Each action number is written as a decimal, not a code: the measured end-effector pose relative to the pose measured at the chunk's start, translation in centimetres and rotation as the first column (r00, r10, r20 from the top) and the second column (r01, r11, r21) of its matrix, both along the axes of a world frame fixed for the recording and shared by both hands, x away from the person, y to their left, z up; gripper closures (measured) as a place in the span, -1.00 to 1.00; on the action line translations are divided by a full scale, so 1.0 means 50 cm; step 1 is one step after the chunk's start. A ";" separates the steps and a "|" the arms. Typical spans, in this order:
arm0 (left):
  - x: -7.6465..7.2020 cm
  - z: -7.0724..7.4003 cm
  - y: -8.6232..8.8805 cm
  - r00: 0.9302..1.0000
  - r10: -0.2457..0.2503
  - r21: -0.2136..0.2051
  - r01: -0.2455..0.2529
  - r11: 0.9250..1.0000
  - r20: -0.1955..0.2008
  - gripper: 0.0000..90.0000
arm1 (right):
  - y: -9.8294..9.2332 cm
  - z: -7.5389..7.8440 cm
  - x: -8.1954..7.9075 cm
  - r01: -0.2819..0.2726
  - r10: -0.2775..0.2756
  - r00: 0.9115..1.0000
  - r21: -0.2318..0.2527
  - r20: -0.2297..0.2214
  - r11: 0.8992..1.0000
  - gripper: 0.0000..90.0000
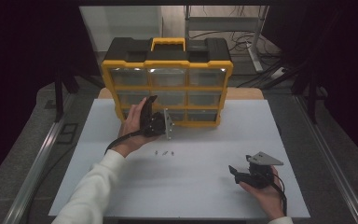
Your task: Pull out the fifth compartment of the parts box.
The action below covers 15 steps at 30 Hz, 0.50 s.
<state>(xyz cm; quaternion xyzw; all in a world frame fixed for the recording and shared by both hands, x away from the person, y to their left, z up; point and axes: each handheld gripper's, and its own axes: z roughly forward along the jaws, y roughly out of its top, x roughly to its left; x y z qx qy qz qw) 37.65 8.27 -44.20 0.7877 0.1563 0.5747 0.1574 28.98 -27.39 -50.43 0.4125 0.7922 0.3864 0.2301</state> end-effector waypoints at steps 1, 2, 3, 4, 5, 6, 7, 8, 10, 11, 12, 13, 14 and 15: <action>0.002 0.001 0.000 1.000 0.002 0.002 -0.002 1.000 0.001 -0.74 | 0.000 0.000 0.000 0.000 0.000 1.000 0.001 0.001 1.000 -0.54; 0.005 0.001 0.001 1.000 0.002 0.002 -0.002 1.000 0.003 -0.74 | -0.001 0.000 0.000 0.001 -0.001 1.000 0.001 0.001 1.000 -0.54; 0.006 0.002 0.001 1.000 0.004 0.006 -0.004 1.000 0.003 -0.74 | -0.001 0.000 0.001 0.001 -0.001 1.000 0.002 0.001 1.000 -0.54; 0.008 0.002 0.001 1.000 0.005 0.008 -0.005 1.000 0.006 -0.74 | -0.001 0.001 0.001 0.001 -0.001 1.000 0.003 0.000 1.000 -0.54; 0.010 0.004 0.002 1.000 0.007 0.011 -0.007 1.000 0.005 -0.74 | -0.002 0.001 0.001 0.002 -0.002 1.000 0.004 -0.001 1.000 -0.54; 0.012 0.004 0.003 1.000 0.007 0.006 -0.007 1.000 0.007 -0.73 | -0.002 0.001 0.000 0.002 -0.002 1.000 0.004 0.000 1.000 -0.54; 0.014 0.005 0.003 1.000 0.009 0.008 -0.009 1.000 0.006 -0.73 | -0.002 0.001 0.000 0.002 -0.002 1.000 0.003 0.000 1.000 -0.54; 0.016 0.006 0.004 1.000 0.011 0.012 -0.011 1.000 0.007 -0.73 | -0.002 0.001 0.000 0.002 -0.002 1.000 0.003 0.000 1.000 -0.54; 0.019 0.007 0.005 1.000 0.013 0.014 -0.013 1.000 0.008 -0.72 | -0.002 0.001 0.000 0.002 -0.002 1.000 0.003 0.001 1.000 -0.54; 0.021 0.007 0.006 1.000 0.014 0.011 -0.014 1.000 0.011 -0.72 | -0.002 0.001 0.000 0.002 -0.002 1.000 0.003 0.001 1.000 -0.54; 0.023 0.007 0.007 1.000 0.016 0.007 -0.016 1.000 0.009 -0.71 | -0.002 0.001 0.000 0.002 -0.002 1.000 0.003 0.001 1.000 -0.54; 0.024 0.007 0.007 1.000 0.016 0.006 -0.016 1.000 0.007 -0.71 | -0.002 0.001 0.000 0.002 -0.002 1.000 0.003 0.001 1.000 -0.54; 0.026 0.006 0.008 1.000 0.020 0.006 -0.020 1.000 0.006 -0.71 | -0.002 0.001 0.000 0.002 -0.002 1.000 0.003 0.000 1.000 -0.54; 0.027 0.005 0.009 1.000 0.020 0.006 -0.020 1.000 0.005 -0.70 | -0.002 0.001 0.000 0.002 -0.002 1.000 0.003 0.000 1.000 -0.54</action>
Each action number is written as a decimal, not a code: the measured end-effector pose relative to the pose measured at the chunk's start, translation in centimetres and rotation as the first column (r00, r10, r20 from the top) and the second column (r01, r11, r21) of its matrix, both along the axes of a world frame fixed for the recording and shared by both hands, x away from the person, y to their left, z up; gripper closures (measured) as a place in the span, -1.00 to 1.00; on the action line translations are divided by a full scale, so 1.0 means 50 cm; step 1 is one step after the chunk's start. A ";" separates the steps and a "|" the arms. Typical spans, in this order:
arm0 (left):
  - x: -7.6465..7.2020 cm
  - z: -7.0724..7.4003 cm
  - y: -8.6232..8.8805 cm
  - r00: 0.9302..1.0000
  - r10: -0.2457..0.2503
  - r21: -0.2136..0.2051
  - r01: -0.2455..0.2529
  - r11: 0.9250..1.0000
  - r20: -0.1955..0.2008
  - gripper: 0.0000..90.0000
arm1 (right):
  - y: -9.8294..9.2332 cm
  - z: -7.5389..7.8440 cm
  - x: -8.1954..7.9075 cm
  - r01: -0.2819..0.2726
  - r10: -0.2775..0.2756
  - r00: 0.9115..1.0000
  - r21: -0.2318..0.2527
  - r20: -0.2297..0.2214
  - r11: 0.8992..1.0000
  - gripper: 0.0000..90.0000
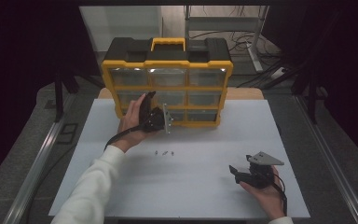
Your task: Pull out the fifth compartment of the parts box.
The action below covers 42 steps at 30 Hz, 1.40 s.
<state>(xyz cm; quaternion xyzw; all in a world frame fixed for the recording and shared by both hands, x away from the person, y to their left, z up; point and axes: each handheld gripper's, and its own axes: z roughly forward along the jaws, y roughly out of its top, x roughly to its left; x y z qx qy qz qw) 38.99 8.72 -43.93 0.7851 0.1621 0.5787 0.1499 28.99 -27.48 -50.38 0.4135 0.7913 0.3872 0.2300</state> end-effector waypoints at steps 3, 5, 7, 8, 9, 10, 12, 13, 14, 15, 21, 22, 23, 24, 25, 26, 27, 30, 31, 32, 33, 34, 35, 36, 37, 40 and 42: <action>0.002 -0.002 0.001 1.000 -0.002 0.000 0.002 1.000 0.002 -0.70 | 0.000 0.000 0.000 0.000 0.000 1.000 -0.001 0.000 1.000 -0.54; 0.004 -0.003 0.001 1.000 -0.004 -0.001 0.004 1.000 0.004 -0.70 | 0.000 0.000 0.000 0.000 0.000 1.000 -0.001 0.000 1.000 -0.54; 0.005 -0.003 0.001 1.000 -0.004 0.000 0.004 1.000 0.005 -0.70 | 0.000 0.000 0.000 0.001 -0.001 1.000 -0.001 0.000 1.000 -0.54; 0.005 -0.002 0.000 1.000 -0.004 0.003 0.004 1.000 0.006 -0.70 | 0.000 0.000 0.000 0.001 -0.001 1.000 -0.001 -0.001 1.000 -0.54; 0.005 -0.001 0.000 1.000 0.000 0.013 0.000 1.000 0.006 -0.70 | 0.000 0.000 0.000 0.000 0.000 1.000 -0.001 0.000 1.000 -0.54; 0.006 -0.001 -0.001 1.000 -0.003 0.005 0.003 1.000 0.009 -0.70 | 0.000 0.000 0.000 0.000 0.000 1.000 -0.002 0.000 1.000 -0.54; 0.007 0.000 -0.002 1.000 -0.004 0.008 0.004 1.000 0.009 -0.70 | 0.000 0.000 0.000 0.001 -0.001 1.000 0.000 0.000 1.000 -0.54; 0.007 0.001 -0.003 1.000 -0.004 0.007 0.004 1.000 0.009 -0.70 | 0.000 0.000 0.000 0.001 -0.001 1.000 0.000 0.000 1.000 -0.54; 0.008 0.001 -0.003 1.000 -0.002 0.012 0.002 1.000 0.008 -0.70 | -0.001 0.000 0.000 0.001 -0.001 1.000 0.000 0.000 1.000 -0.54; 0.009 0.002 -0.003 1.000 -0.001 0.013 0.001 1.000 0.008 -0.70 | -0.001 0.000 0.000 0.001 -0.001 1.000 0.000 0.000 1.000 -0.54; 0.016 0.000 -0.004 1.000 0.004 0.014 -0.004 1.000 0.002 -0.69 | -0.001 0.000 0.000 0.001 -0.001 1.000 0.000 0.000 1.000 -0.54; 0.017 0.000 -0.004 1.000 0.004 0.014 -0.004 1.000 0.001 -0.69 | -0.001 0.000 0.001 0.001 -0.001 1.000 0.000 0.000 1.000 -0.54; 0.019 -0.001 -0.004 1.000 0.005 0.014 -0.005 1.000 0.000 -0.69 | -0.001 0.000 0.001 0.001 -0.001 1.000 0.000 0.000 1.000 -0.54; 0.020 -0.002 -0.004 1.000 0.006 0.014 -0.006 1.000 -0.001 -0.69 | -0.001 0.000 0.001 0.001 -0.001 1.000 0.000 0.000 1.000 -0.54; 0.020 -0.002 -0.004 1.000 0.007 0.016 -0.007 1.000 0.001 -0.69 | -0.001 0.000 0.001 0.001 -0.001 1.000 0.000 0.000 1.000 -0.54; 0.020 -0.002 -0.005 1.000 0.008 0.019 -0.008 1.000 0.001 -0.69 | -0.001 0.000 0.001 0.001 -0.001 1.000 -0.001 0.000 1.000 -0.54; 0.021 -0.001 -0.005 1.000 0.008 0.018 -0.008 1.000 0.001 -0.69 | -0.001 0.000 0.001 0.000 0.000 1.000 -0.001 0.000 1.000 -0.54; 0.021 0.000 -0.008 1.000 0.004 0.017 -0.004 1.000 0.001 -0.68 | -0.001 0.000 0.001 0.001 -0.001 1.000 -0.001 0.000 1.000 -0.54; 0.021 0.000 -0.009 1.000 0.001 0.020 -0.001 1.000 0.003 -0.68 | -0.001 0.000 0.001 0.001 -0.001 1.000 -0.001 0.000 1.000 -0.54; 0.021 0.000 -0.010 1.000 0.001 0.021 -0.001 1.000 0.004 -0.67 | -0.001 0.000 0.001 0.001 -0.001 1.000 0.000 0.000 1.000 -0.54; 0.021 0.000 -0.011 1.000 0.000 0.024 0.000 1.000 0.005 -0.67 | -0.001 0.000 0.001 0.001 -0.001 1.000 -0.001 0.000 1.000 -0.54; 0.022 0.001 -0.012 1.000 0.000 0.025 0.000 1.000 0.004 -0.67 | -0.001 0.000 0.001 0.001 -0.001 1.000 -0.001 0.000 1.000 -0.54; 0.022 0.002 -0.012 1.000 0.001 0.025 -0.001 1.000 0.004 -0.66 | -0.001 0.000 0.001 0.001 -0.001 1.000 -0.001 -0.001 1.000 -0.54; 0.023 0.002 -0.012 1.000 0.000 0.024 0.000 1.000 0.005 -0.66 | -0.001 0.000 0.001 0.001 -0.001 1.000 -0.001 0.000 1.000 -0.54; 0.023 0.002 -0.012 1.000 -0.001 0.024 0.001 1.000 0.008 -0.65 | -0.001 0.000 0.001 0.001 -0.001 1.000 0.000 0.000 1.000 -0.54; 0.024 0.002 -0.011 1.000 -0.002 0.023 0.001 1.000 0.010 -0.62 | -0.001 0.000 0.001 0.001 -0.001 1.000 0.000 0.000 1.000 -0.54; 0.025 0.001 -0.010 1.000 0.001 0.025 -0.001 1.000 0.012 -0.61 | -0.001 0.000 0.001 0.001 -0.001 1.000 0.000 0.000 1.000 -0.54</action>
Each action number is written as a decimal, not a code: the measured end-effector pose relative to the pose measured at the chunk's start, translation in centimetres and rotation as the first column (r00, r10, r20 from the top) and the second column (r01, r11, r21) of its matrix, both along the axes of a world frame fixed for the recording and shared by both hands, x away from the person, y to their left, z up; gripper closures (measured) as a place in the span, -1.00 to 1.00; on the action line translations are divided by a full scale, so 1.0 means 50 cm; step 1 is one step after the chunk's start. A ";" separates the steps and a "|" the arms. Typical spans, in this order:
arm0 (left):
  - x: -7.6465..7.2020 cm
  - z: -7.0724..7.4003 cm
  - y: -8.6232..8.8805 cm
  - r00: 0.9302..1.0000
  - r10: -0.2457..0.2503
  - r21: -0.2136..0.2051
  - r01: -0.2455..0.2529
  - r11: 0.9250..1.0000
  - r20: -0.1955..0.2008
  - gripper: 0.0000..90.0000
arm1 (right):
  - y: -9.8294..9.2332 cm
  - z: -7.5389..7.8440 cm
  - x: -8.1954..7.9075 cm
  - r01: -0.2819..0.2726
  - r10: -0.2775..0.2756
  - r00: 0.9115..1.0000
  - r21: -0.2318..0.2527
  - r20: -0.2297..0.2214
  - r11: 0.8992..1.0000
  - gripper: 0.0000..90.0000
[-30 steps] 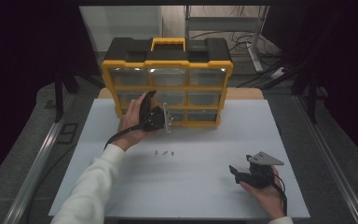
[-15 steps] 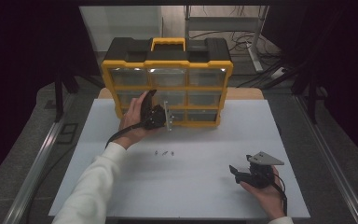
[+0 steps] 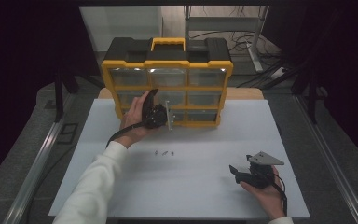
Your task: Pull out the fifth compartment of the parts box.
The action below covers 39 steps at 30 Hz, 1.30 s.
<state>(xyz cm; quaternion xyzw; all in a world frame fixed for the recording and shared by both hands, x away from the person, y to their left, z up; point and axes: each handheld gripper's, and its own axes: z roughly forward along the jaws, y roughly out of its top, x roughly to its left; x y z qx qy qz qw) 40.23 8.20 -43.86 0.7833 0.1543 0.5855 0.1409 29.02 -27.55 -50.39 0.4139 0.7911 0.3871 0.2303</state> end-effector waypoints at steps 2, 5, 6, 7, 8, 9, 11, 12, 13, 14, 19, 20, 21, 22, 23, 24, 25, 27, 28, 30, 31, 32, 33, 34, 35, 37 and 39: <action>0.001 -0.001 0.001 1.000 0.002 0.000 -0.002 1.000 0.004 -0.60 | 0.000 0.000 0.000 0.000 0.000 1.000 0.000 0.000 1.000 -0.54; 0.002 -0.001 0.002 1.000 0.001 -0.003 -0.001 1.000 0.004 -0.59 | 0.000 0.000 0.000 0.000 0.000 1.000 0.000 0.000 1.000 -0.54; 0.002 -0.001 0.001 1.000 0.002 -0.003 -0.002 1.000 0.006 -0.58 | 0.000 0.000 0.000 0.000 0.000 1.000 0.000 0.000 1.000 -0.54; 0.002 -0.001 0.001 1.000 0.003 -0.004 -0.003 1.000 0.006 -0.57 | 0.000 0.000 0.000 0.001 -0.001 1.000 0.000 0.000 1.000 -0.54; 0.002 -0.001 0.001 1.000 0.003 -0.004 -0.003 1.000 0.007 -0.57 | 0.000 0.000 0.000 0.000 0.000 1.000 -0.001 0.000 1.000 -0.54; 0.002 -0.001 0.001 1.000 0.005 -0.004 -0.005 1.000 0.009 -0.56 | 0.000 0.000 0.000 0.000 0.000 1.000 -0.001 0.000 1.000 -0.54; 0.002 -0.002 0.001 1.000 0.008 -0.003 -0.008 1.000 0.019 -0.52 | 0.000 0.000 0.000 0.000 0.000 1.000 -0.001 0.000 1.000 -0.54; 0.002 -0.002 0.001 1.000 0.009 -0.002 -0.009 1.000 0.021 -0.50 | 0.000 0.000 0.000 0.000 0.000 1.000 -0.001 0.000 1.000 -0.54; 0.002 -0.001 0.001 1.000 0.010 -0.003 -0.010 1.000 0.025 -0.48 | 0.000 0.000 0.000 0.001 -0.001 1.000 -0.001 0.000 1.000 -0.54; 0.002 -0.001 0.001 1.000 0.010 -0.007 -0.010 1.000 0.027 -0.45 | 0.000 0.000 0.000 0.001 -0.001 1.000 0.000 0.000 1.000 -0.54; 0.001 -0.002 0.001 0.999 0.014 -0.003 -0.014 1.000 0.042 -0.39 | 0.000 0.000 0.001 0.000 0.000 1.000 -0.001 0.000 1.000 -0.54; 0.001 -0.002 0.001 0.999 0.015 -0.003 -0.015 1.000 0.044 -0.37 | 0.000 0.000 0.000 0.000 0.000 1.000 -0.001 0.000 1.000 -0.54; 0.001 -0.002 0.001 0.999 0.015 -0.004 -0.015 1.000 0.047 -0.36 | 0.000 0.000 0.000 0.001 -0.001 1.000 -0.001 0.000 1.000 -0.54; 0.001 -0.002 0.000 0.999 0.017 -0.004 -0.017 1.000 0.049 -0.34 | 0.000 0.000 0.000 0.001 0.000 1.000 -0.001 0.000 1.000 -0.54; 0.001 -0.002 0.000 0.998 0.018 -0.003 -0.018 1.000 0.052 -0.32 | 0.000 0.000 0.000 0.001 -0.001 1.000 -0.002 0.000 1.000 -0.54; 0.000 -0.001 0.000 0.998 0.018 0.000 -0.018 1.000 0.056 -0.29 | 0.000 0.000 0.000 0.001 -0.001 1.000 -0.002 0.000 1.000 -0.54; 0.000 -0.001 0.001 0.998 0.018 -0.001 -0.018 1.000 0.058 -0.28 | 0.000 0.000 0.001 0.001 -0.001 1.000 -0.001 0.000 1.000 -0.54; 0.000 0.000 0.001 0.998 0.020 -0.002 -0.020 1.000 0.065 -0.23 | 0.000 0.000 0.000 0.002 -0.002 1.000 0.000 0.001 1.000 -0.54; -0.001 0.000 0.001 0.998 0.022 -0.007 -0.021 1.000 0.067 -0.19 | 0.000 0.000 0.000 0.001 -0.001 1.000 -0.001 0.001 1.000 -0.54; -0.001 0.001 0.001 0.997 0.024 -0.010 -0.024 1.000 0.072 -0.13 | 0.000 0.000 0.000 0.001 -0.001 1.000 0.000 0.001 1.000 -0.54; -0.001 0.002 0.001 0.997 0.025 -0.012 -0.024 1.000 0.074 -0.10 | 0.000 0.000 0.000 0.001 -0.001 1.000 0.000 0.001 1.000 -0.54; -0.002 0.003 0.001 0.997 0.026 -0.013 -0.025 1.000 0.076 -0.08 | 0.000 0.000 0.000 0.001 -0.001 1.000 -0.001 0.001 1.000 -0.54; -0.002 0.003 0.002 0.997 0.026 -0.015 -0.025 1.000 0.079 -0.04 | 0.000 0.000 0.000 0.001 -0.001 1.000 -0.001 0.001 1.000 -0.54; -0.002 0.004 0.001 0.996 0.026 -0.016 -0.025 1.000 0.079 -0.01 | 0.000 0.000 0.000 0.001 -0.001 1.000 0.000 0.001 1.000 -0.54; -0.002 0.005 0.001 0.996 0.027 -0.016 -0.025 1.000 0.086 0.02 | 0.000 0.000 0.000 0.001 -0.001 1.000 -0.001 0.001 1.000 -0.54; -0.003 0.004 0.001 0.995 0.028 -0.009 -0.027 1.000 0.094 0.10 | 0.000 0.000 0.000 0.002 -0.002 1.000 0.000 0.001 1.000 -0.54; -0.002 0.003 0.001 0.994 0.030 -0.003 -0.030 1.000 0.104 0.12 | 0.000 0.000 0.000 0.002 -0.002 1.000 -0.001 0.001 1.000 -0.54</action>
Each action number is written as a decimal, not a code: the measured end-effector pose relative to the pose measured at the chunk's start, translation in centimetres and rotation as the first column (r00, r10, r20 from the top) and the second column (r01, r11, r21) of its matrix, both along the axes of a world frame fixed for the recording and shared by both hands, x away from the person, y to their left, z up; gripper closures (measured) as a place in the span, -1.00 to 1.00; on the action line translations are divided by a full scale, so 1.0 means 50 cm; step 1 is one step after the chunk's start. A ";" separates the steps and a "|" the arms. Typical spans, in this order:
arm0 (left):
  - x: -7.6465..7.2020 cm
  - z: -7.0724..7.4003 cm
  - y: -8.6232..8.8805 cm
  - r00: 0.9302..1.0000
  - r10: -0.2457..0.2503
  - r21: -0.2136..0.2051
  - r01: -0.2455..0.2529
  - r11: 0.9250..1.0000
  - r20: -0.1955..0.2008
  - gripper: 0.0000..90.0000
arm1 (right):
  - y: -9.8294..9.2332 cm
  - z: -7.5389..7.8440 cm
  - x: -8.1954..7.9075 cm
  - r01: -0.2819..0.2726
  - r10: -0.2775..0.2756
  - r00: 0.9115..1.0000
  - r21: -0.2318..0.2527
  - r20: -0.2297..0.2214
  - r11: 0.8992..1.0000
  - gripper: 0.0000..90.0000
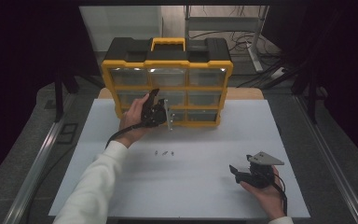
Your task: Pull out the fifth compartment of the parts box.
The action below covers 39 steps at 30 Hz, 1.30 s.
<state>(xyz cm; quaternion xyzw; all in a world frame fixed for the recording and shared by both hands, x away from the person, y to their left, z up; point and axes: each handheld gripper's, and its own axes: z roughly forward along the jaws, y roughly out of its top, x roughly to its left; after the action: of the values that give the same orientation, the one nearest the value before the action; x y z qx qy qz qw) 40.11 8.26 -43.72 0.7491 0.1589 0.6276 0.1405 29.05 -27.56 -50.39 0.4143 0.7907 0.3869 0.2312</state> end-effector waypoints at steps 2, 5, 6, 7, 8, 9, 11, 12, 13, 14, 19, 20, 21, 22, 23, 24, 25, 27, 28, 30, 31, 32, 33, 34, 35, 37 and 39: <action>0.000 -0.003 -0.001 1.000 0.001 -0.003 -0.001 1.000 0.012 0.15 | 0.000 0.000 0.000 0.000 0.000 1.000 0.000 0.000 1.000 -0.54; 0.000 -0.004 -0.002 1.000 0.006 0.003 -0.006 1.000 0.021 0.18 | 0.000 0.000 0.000 0.000 0.000 1.000 0.000 0.000 1.000 -0.54; 0.000 -0.005 -0.003 1.000 0.008 0.006 -0.009 1.000 0.026 0.19 | 0.000 0.000 0.000 0.000 0.000 1.000 0.000 0.000 1.000 -0.54; 0.000 -0.006 -0.003 0.999 0.011 0.009 -0.012 1.000 0.030 0.21 | 0.000 0.000 0.000 0.000 0.000 1.000 0.000 0.000 1.000 -0.54; 0.000 -0.006 -0.004 0.999 0.018 0.023 -0.019 1.000 0.034 0.22 | 0.000 0.000 0.000 0.000 0.000 1.000 0.000 0.000 1.000 -0.54; 0.000 -0.006 -0.004 0.999 0.020 0.024 -0.021 0.999 0.037 0.24 | 0.000 0.000 0.000 0.000 0.000 1.000 0.000 0.000 1.000 -0.54; 0.000 -0.007 -0.004 0.999 0.019 0.014 -0.019 1.000 0.047 0.29 | 0.000 0.000 0.000 0.000 0.000 1.000 0.000 0.001 1.000 -0.54; 0.000 -0.006 -0.003 0.999 0.019 0.013 -0.020 1.000 0.048 0.32 | 0.000 0.000 0.000 0.000 0.000 1.000 0.000 0.000 1.000 -0.54; 0.000 -0.005 -0.003 0.999 0.021 0.009 -0.021 1.000 0.050 0.34 | 0.000 0.000 0.000 0.000 0.000 1.000 0.001 0.000 1.000 -0.54; 0.000 -0.004 -0.003 0.999 0.021 0.005 -0.021 1.000 0.049 0.38 | 0.000 0.000 0.000 0.000 0.000 1.000 0.000 0.000 1.000 -0.54; 0.000 -0.001 -0.002 0.998 0.026 -0.011 -0.026 1.000 0.052 0.49 | 0.000 0.000 0.000 0.000 0.000 1.000 0.000 0.000 1.000 -0.54; -0.001 0.000 -0.003 0.998 0.027 -0.018 -0.026 0.999 0.048 0.50 | 0.000 0.000 0.000 0.000 0.000 1.000 0.000 0.001 1.000 -0.54; 0.000 0.000 -0.003 0.998 0.029 -0.015 -0.028 0.999 0.051 0.51 | 0.000 0.000 0.000 0.001 -0.001 1.000 0.000 0.001 1.000 -0.54; -0.001 0.000 -0.003 0.998 0.030 -0.011 -0.030 0.999 0.053 0.51 | 0.000 0.000 0.000 0.001 -0.001 1.000 0.000 0.001 1.000 -0.54; -0.001 -0.001 -0.003 0.998 0.032 -0.007 -0.031 0.999 0.055 0.52 | 0.000 0.000 0.000 0.001 -0.001 1.000 0.000 0.001 1.000 -0.54; -0.001 -0.001 -0.004 0.998 0.033 -0.004 -0.033 0.999 0.056 0.52 | 0.000 0.000 0.000 0.000 0.000 1.000 0.000 0.001 1.000 -0.54; -0.001 -0.001 -0.004 0.998 0.033 -0.003 -0.033 0.999 0.056 0.53 | 0.000 0.000 0.000 0.000 0.000 1.000 0.000 0.000 1.000 -0.54; -0.001 -0.001 -0.004 0.998 0.034 -0.001 -0.034 0.999 0.056 0.53 | 0.000 0.000 0.000 0.000 0.000 1.000 -0.001 0.000 1.000 -0.54; -0.001 -0.001 -0.004 0.998 0.034 0.001 -0.034 0.999 0.057 0.54 | 0.000 0.000 0.000 0.001 -0.001 1.000 -0.001 0.000 1.000 -0.54; -0.001 -0.002 -0.005 0.997 0.037 0.006 -0.037 0.999 0.062 0.54 | 0.000 0.000 0.000 0.000 0.000 1.000 -0.001 0.000 1.000 -0.54; -0.001 -0.002 -0.005 0.997 0.038 0.007 -0.039 0.999 0.061 0.55 | 0.000 0.000 0.000 0.000 0.000 1.000 -0.001 0.000 1.000 -0.54; -0.001 -0.002 -0.006 0.997 0.040 0.007 -0.041 0.999 0.060 0.55 | 0.000 0.000 0.000 0.001 -0.001 1.000 -0.001 0.000 1.000 -0.54; -0.002 -0.001 -0.006 0.997 0.043 0.006 -0.043 0.999 0.060 0.55 | 0.000 0.000 0.000 0.000 0.000 1.000 -0.001 0.000 1.000 -0.54; -0.002 -0.001 -0.007 0.997 0.046 0.005 -0.046 0.999 0.059 0.55 | 0.000 0.000 0.000 0.000 0.000 1.000 -0.001 0.000 1.000 -0.54; -0.002 -0.001 -0.007 0.997 0.047 0.006 -0.047 0.999 0.060 0.55 | 0.000 0.000 0.000 0.000 0.000 1.000 -0.001 0.000 1.000 -0.54; -0.002 -0.002 -0.008 0.997 0.046 0.011 -0.047 0.999 0.065 0.56 | 0.000 0.000 0.000 0.000 0.000 1.000 -0.001 0.000 1.000 -0.54; -0.002 -0.003 -0.008 0.997 0.045 0.016 -0.047 0.999 0.066 0.57 | 0.000 0.000 0.000 0.000 0.000 1.000 -0.001 0.000 1.000 -0.54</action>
<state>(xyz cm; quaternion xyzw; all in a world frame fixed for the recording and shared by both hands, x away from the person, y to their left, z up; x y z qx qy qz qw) 39.99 7.88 -43.86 0.7253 0.1660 0.6564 0.1248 29.07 -27.58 -50.38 0.4142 0.7908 0.3866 0.2315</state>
